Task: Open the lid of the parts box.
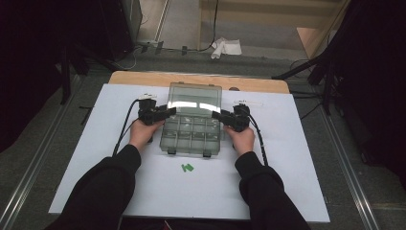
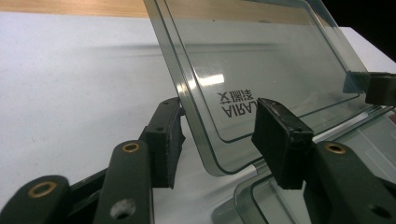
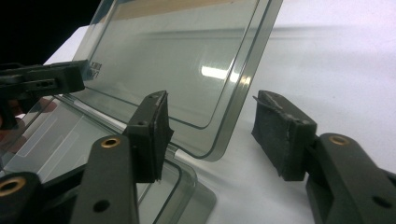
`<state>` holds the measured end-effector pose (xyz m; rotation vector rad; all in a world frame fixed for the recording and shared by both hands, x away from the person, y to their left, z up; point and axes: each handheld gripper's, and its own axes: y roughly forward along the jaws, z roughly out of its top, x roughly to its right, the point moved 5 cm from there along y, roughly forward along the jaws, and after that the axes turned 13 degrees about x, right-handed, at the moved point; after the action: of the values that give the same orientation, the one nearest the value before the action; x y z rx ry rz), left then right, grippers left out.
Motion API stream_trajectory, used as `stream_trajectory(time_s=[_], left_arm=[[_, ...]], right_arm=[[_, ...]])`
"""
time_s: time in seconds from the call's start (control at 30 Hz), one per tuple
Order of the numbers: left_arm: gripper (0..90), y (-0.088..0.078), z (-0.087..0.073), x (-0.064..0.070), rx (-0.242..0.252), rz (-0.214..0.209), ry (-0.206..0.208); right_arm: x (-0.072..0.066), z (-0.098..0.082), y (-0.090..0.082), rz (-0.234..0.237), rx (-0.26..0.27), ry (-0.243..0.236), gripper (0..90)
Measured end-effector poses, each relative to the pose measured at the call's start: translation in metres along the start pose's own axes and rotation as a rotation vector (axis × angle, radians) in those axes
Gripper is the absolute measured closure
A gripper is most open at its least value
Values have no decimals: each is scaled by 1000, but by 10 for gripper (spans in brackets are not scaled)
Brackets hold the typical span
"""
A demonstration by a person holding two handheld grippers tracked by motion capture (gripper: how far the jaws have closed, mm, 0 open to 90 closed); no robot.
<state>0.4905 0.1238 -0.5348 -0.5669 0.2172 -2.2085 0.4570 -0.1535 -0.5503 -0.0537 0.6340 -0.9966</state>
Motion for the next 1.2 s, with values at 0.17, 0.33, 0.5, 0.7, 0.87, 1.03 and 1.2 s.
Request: stream_trajectory(time_s=[0.17, 0.33, 0.5, 0.7, 0.87, 1.03, 1.2], left_arm=[[482, -1, 0, 0, -5, -9, -15], [462, -3, 1, 1, -7, -12, 13], [428, -6, 4, 4, -5, -22, 19], [427, -13, 10, 9, -8, -31, 38], [426, -20, 16, 15, -13, -54, 23], [360, -27, 17, 22, -51, -66, 57], [359, -35, 20, 31, -81, -103, 64]], right_arm=[[-1, 0, 0, -1, -1, -1, 460], [-3, 1, 0, -5, 4, -23, 428], [-7, 4, -3, -3, 6, -45, 403], [-12, 10, -12, 0, 0, -78, 387], [-18, 16, -21, 14, -6, -84, 382], [-24, 20, -30, 41, -22, -94, 382], [-33, 20, -39, 60, -20, -108, 373]])
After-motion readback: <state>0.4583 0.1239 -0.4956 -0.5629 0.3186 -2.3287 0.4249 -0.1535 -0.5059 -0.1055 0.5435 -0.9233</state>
